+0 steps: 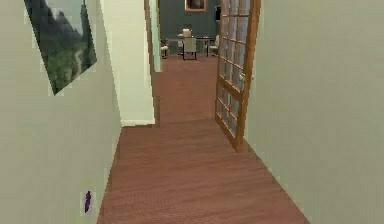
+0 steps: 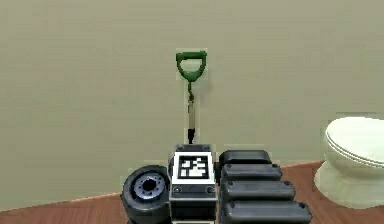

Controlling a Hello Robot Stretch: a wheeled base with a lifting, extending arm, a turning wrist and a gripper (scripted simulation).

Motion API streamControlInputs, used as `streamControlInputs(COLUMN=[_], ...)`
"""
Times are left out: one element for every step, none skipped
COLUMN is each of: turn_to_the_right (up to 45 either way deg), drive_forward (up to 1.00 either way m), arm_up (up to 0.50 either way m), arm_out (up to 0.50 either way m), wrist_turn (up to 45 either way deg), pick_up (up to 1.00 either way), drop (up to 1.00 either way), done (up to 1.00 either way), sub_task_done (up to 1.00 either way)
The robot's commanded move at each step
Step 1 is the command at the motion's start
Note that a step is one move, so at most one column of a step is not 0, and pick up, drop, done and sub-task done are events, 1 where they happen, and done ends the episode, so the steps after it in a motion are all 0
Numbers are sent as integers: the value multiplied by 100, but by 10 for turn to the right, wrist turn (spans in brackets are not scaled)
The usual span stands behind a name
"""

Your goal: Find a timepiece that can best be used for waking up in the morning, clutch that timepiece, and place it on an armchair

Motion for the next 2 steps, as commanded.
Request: streamControlInputs(turn_to_the_right=[0,-30], drive_forward=[100,0], arm_up=[0,0], arm_out=[0,0], wrist_turn=[0,0], pick_up=[0,0], drop=[0,0], done=[0,0], sub_task_done=[0,0])
